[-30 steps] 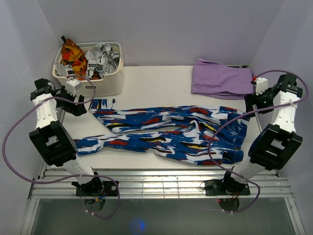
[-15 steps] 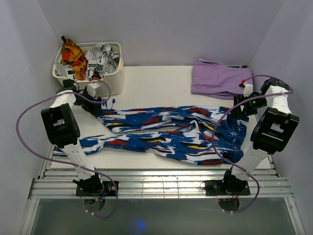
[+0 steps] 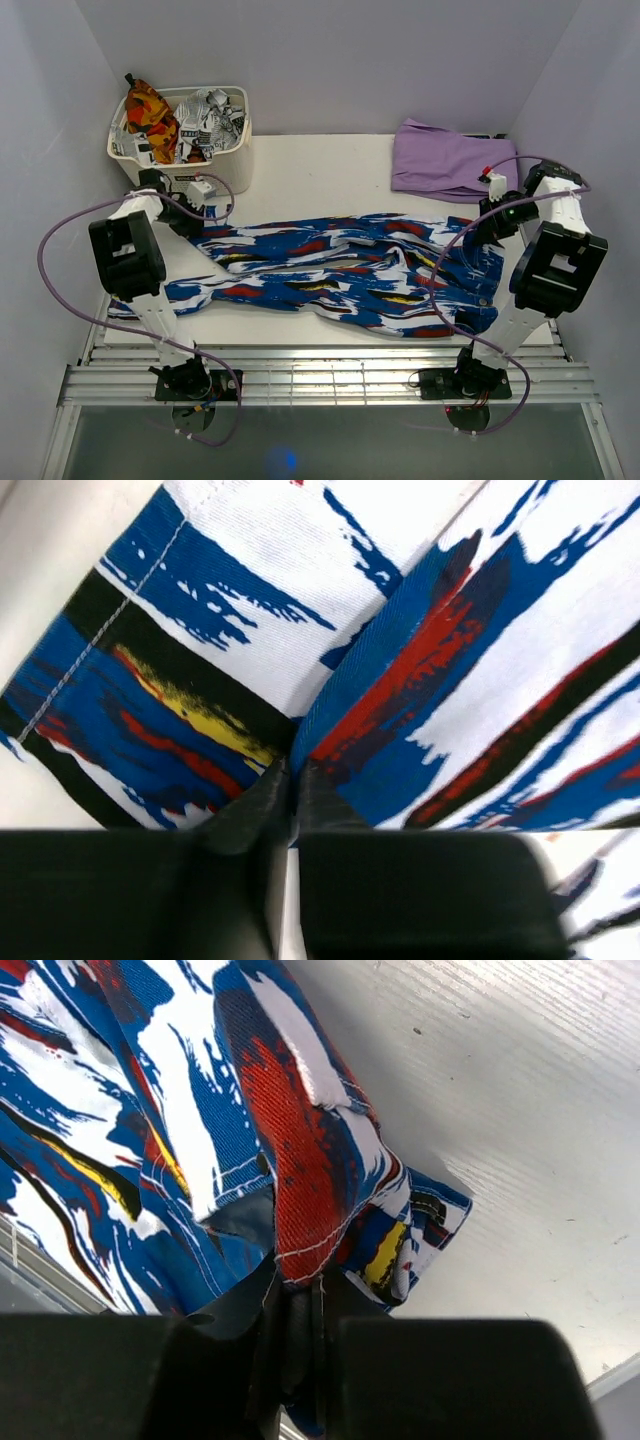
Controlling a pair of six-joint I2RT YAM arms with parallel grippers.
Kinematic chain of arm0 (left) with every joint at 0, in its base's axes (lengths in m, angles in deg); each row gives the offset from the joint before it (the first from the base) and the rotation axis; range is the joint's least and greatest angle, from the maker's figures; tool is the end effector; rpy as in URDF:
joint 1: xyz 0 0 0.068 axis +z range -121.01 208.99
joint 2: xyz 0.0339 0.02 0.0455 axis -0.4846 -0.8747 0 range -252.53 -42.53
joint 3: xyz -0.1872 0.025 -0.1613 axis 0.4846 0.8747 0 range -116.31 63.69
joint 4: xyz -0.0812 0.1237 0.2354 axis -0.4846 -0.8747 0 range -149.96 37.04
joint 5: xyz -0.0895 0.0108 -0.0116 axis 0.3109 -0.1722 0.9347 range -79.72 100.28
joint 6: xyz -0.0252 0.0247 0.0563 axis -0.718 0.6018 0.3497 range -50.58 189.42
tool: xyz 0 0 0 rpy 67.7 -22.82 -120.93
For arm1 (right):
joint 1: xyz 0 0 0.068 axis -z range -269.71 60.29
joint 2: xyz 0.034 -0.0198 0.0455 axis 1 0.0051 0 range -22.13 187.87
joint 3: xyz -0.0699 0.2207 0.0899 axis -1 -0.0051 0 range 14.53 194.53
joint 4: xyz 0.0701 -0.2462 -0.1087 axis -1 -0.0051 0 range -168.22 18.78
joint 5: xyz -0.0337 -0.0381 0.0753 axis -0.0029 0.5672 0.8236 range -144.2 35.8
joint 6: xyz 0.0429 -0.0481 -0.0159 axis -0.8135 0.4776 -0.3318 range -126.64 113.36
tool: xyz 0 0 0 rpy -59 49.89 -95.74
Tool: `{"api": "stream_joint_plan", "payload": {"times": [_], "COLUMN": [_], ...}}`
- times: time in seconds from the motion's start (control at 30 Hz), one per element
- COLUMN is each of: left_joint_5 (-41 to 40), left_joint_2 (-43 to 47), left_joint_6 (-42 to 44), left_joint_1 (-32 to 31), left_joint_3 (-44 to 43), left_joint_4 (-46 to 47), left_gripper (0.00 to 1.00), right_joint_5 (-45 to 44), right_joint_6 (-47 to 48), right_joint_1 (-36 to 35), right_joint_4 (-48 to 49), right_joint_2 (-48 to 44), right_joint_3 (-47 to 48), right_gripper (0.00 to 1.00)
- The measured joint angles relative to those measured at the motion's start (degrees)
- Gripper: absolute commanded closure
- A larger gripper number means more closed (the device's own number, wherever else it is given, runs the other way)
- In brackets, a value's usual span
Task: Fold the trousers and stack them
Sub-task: Flatten the trousers out
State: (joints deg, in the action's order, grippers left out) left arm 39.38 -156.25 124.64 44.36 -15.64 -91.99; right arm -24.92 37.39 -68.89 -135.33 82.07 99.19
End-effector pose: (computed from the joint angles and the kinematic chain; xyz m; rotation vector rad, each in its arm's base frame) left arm 0.3932 0.0816 0.1182 0.9774 2.4088 -0.3316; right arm 0.3451 -0.1036 0.1944 -0.5879 2.6653 0.5205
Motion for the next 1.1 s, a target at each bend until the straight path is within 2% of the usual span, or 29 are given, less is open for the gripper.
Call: {"api": "stream_joint_plan", "payload": {"times": [0.03,0.2,0.37,0.53,0.6,0.7,0.77,0.87,1.03,1.1], "left_joint_5": [0.0,0.1,0.7,-1.6,-2.8,-4.1,-4.0,-2.5,-1.1,-1.7], "left_joint_2": [0.9,9.7,30.2,52.0,58.0,62.4,62.3,57.5,38.0,27.3], "left_joint_6": [0.0,-2.5,-7.9,-10.1,-10.6,-11.3,-11.7,-12.5,-14.8,-15.9], "left_joint_1": [0.2,3.1,11.2,14.8,14.8,14.8,14.8,14.4,9.1,5.8], "left_joint_3": [0.7,3.4,8.5,15.6,18.0,19.9,20.3,20.7,19.0,15.9], "left_joint_4": [-0.2,-1.4,-0.2,3.2,4.2,4.5,4.7,4.9,6.9,7.6], "left_gripper": [1.00,1.00,1.00,1.00,1.00,1.00,1.00,1.00,0.93,0.80], "right_joint_5": [0.0,-0.5,-0.5,-0.6,-1.0,-1.9,-2.8,-4.0,-6.8,-8.4], "right_joint_6": [0.0,0.1,0.5,1.8,2.1,2.8,2.9,2.7,1.1,-0.3], "right_joint_1": [0.0,0.0,0.0,0.5,1.1,1.6,1.6,1.6,1.2,1.2], "right_joint_4": [0.0,1.6,5.4,7.9,9.1,10.6,11.9,13.5,15.5,16.3], "right_joint_2": [-0.5,-6.3,-17.7,-27.5,-29.9,-32.4,-32.7,-30.2,-17.5,-10.5], "right_joint_3": [0.0,-0.4,-4.7,-10.4,-12.1,-14.4,-15.5,-15.8,-12.4,-8.7], "right_gripper": [0.92,0.92,0.92,0.92,0.92,0.92,0.92,0.92,0.92,0.92]}}
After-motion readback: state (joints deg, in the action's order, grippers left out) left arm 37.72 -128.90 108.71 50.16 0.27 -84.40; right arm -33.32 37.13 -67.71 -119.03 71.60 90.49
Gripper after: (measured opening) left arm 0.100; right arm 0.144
